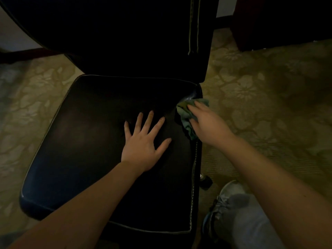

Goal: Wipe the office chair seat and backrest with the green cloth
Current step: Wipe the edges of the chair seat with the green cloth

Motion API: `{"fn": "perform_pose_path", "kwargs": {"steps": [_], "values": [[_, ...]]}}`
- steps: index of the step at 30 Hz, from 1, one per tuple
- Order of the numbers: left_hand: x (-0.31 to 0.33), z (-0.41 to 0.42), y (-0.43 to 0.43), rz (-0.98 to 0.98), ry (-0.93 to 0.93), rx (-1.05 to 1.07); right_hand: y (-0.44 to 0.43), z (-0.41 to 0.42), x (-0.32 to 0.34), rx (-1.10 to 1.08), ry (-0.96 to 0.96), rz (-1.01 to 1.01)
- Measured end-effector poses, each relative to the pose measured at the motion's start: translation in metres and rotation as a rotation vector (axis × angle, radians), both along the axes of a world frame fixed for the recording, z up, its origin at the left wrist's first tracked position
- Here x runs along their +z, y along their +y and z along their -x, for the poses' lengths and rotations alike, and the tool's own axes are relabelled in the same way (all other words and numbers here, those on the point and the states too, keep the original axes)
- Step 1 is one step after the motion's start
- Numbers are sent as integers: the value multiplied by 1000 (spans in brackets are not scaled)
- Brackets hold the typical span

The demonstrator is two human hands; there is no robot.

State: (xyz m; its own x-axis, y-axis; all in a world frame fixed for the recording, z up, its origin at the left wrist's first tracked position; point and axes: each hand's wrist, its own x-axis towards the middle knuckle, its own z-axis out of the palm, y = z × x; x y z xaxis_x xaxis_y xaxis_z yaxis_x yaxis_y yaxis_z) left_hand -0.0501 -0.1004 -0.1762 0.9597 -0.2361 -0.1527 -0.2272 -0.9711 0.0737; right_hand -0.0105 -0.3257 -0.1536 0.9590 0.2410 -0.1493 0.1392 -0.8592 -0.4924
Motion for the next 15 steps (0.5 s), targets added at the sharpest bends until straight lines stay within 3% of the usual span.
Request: {"fn": "perform_pose_path", "kwargs": {"steps": [15], "values": [[-1,0,-5,-10,-23,24,0,10,-4,37,16,20]]}}
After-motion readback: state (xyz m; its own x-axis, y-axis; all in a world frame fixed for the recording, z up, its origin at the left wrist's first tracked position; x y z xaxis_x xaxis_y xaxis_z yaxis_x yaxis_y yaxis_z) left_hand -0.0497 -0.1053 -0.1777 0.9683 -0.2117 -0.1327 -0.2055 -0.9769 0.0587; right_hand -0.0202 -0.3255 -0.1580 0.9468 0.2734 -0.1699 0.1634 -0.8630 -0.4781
